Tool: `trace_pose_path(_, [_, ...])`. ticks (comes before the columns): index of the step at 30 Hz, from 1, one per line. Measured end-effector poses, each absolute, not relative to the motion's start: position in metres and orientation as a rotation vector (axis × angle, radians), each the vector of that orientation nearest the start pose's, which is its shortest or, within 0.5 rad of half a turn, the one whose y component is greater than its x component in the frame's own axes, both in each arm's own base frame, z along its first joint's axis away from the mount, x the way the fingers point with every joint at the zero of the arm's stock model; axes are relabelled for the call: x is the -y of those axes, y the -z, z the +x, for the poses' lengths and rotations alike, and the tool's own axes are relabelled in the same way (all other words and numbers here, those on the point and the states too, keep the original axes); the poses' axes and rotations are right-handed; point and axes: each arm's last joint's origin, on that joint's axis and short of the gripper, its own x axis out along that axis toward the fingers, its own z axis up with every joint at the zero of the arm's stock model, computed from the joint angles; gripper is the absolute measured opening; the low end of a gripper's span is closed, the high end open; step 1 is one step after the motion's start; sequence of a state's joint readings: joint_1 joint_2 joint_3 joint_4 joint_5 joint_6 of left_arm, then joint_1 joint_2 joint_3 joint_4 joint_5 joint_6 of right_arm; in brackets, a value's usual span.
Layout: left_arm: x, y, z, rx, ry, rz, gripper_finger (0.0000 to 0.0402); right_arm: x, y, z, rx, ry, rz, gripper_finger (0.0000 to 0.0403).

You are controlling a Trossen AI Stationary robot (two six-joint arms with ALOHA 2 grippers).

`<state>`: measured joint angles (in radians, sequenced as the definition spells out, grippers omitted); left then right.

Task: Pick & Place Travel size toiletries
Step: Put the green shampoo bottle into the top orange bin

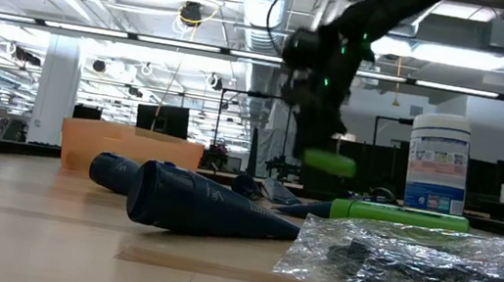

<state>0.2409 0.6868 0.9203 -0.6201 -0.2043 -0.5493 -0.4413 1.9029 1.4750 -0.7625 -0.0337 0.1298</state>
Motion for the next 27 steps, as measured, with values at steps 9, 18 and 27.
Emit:
trace_pose_path(9, [-0.037, -0.350, 0.128, -0.258, -0.523, -0.488, 0.0215, 0.154, -0.329, 0.350, -0.557, 0.253, 0.437, 0.0081])
trace_pose_path(18, [-0.041, -0.324, 0.161, -0.029, -0.312, -0.509, 0.0263, 0.127, -0.388, 0.354, -0.168, 0.014, 0.382, 0.0084])
trace_pose_path(27, [-0.044, -0.281, 0.169, 0.292, -0.106, -0.625, 0.0264, 0.104, -0.402, 0.368, -0.014, -0.220, 0.393, 0.0086])
